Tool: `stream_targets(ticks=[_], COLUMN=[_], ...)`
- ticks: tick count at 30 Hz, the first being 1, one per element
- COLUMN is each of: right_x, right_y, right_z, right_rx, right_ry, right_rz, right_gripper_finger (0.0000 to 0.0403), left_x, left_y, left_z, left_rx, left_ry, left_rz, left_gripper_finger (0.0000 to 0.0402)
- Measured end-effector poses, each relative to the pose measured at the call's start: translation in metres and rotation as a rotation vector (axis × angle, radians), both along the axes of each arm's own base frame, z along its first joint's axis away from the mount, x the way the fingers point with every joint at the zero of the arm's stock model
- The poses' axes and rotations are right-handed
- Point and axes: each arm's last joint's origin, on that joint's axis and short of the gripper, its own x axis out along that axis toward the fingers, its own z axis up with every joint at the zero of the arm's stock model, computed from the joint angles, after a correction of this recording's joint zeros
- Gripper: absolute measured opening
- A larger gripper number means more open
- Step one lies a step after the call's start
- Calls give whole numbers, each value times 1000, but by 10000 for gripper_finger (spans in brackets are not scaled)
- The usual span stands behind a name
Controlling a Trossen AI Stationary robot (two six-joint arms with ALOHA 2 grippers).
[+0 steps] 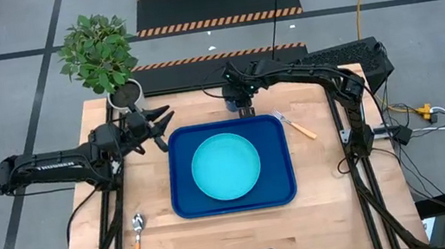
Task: Pick and place plate/cup/fork/spoon on tray
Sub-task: Put the blue cup to the top right of the blue plate on the blue serving tray
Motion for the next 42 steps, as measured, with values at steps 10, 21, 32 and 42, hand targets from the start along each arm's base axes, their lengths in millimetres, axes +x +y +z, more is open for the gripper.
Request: stream_targets(ticks=[10,21,32,42], right_x=[-1,-1,-5,-4], right_y=[-1,-1,2,5], right_z=[0,0,7,45], right_rx=[-49,-58,-7,124], right_ry=[27,33,90,42], right_rz=[13,7,-7,-28], right_gripper_finger=[18,2,1,0], left_x=[0,0,0,0], left_y=[0,0,0,0], left_z=[0,0,0,0], left_rx=[0,3,4,4], left_ry=[0,1,2,2], left_rz=[0,1,1,1], left_gripper_finger=[113,113,113,113])
